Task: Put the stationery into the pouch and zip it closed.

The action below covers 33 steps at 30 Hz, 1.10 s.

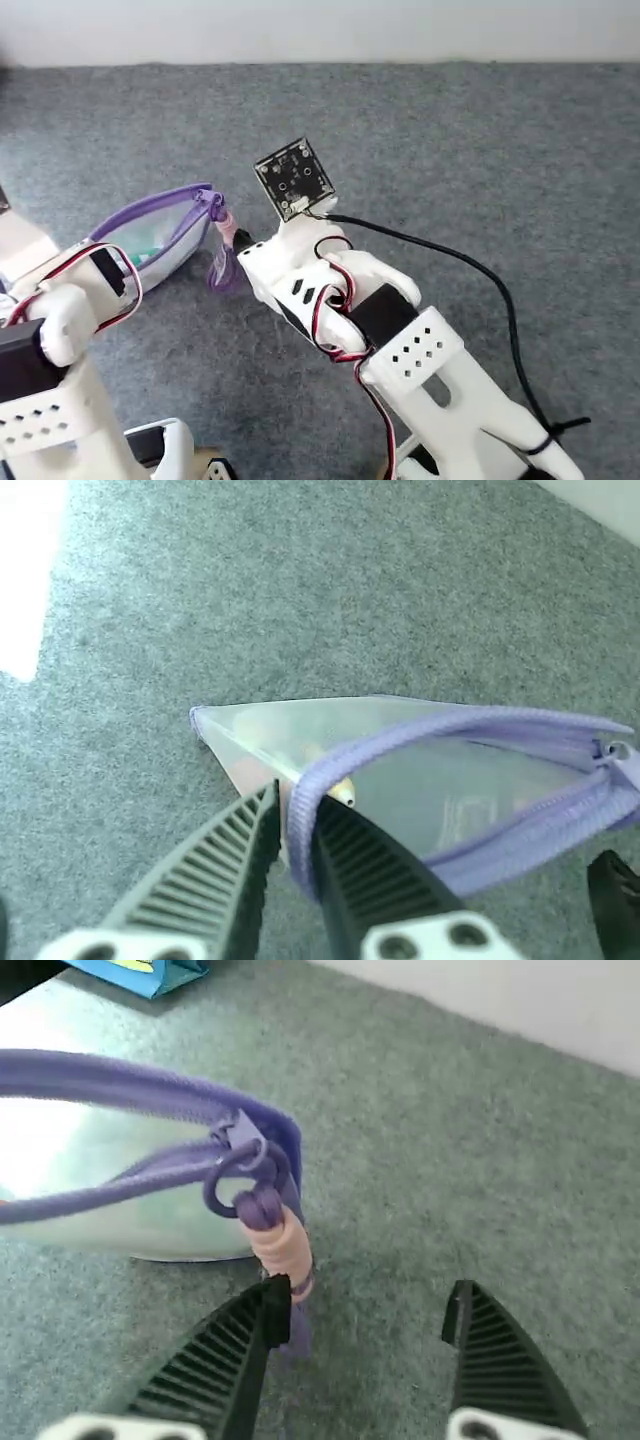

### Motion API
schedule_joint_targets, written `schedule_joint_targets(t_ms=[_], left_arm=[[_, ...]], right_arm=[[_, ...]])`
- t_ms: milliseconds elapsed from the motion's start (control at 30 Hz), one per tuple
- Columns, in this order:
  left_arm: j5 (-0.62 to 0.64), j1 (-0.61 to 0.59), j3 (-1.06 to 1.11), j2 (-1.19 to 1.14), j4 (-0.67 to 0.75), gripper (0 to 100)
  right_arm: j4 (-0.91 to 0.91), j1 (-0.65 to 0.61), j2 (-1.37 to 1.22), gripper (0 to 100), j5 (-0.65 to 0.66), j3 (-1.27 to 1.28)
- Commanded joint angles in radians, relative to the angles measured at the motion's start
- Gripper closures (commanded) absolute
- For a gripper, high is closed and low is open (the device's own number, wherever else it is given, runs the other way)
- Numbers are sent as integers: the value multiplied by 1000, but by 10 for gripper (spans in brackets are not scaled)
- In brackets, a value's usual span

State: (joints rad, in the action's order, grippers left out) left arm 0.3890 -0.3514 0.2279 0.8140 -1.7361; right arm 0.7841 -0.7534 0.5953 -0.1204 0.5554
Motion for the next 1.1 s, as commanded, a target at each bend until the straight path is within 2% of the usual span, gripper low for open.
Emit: schedule_joint_targets(t_ms=[0, 167, 533, 600, 767, 1067], left_arm=[[14, 3, -28, -12, -17, 987], [14, 2, -28, -12, -17, 987], [14, 2, -28, -12, -17, 987], [14, 2, -28, -12, -17, 987], [14, 2, -28, -12, -17, 987], [14, 5, -28, -15, -17, 987]], right_arm=[[-30, -1, -45, 731, -9, -20], [-122, -41, -148, 732, 34, -81], [-120, -51, -252, 734, 63, -184], [-119, -48, -232, 764, 63, -186], [-85, -48, -162, 912, 63, -184], [-81, -51, -148, 924, 107, -183]])
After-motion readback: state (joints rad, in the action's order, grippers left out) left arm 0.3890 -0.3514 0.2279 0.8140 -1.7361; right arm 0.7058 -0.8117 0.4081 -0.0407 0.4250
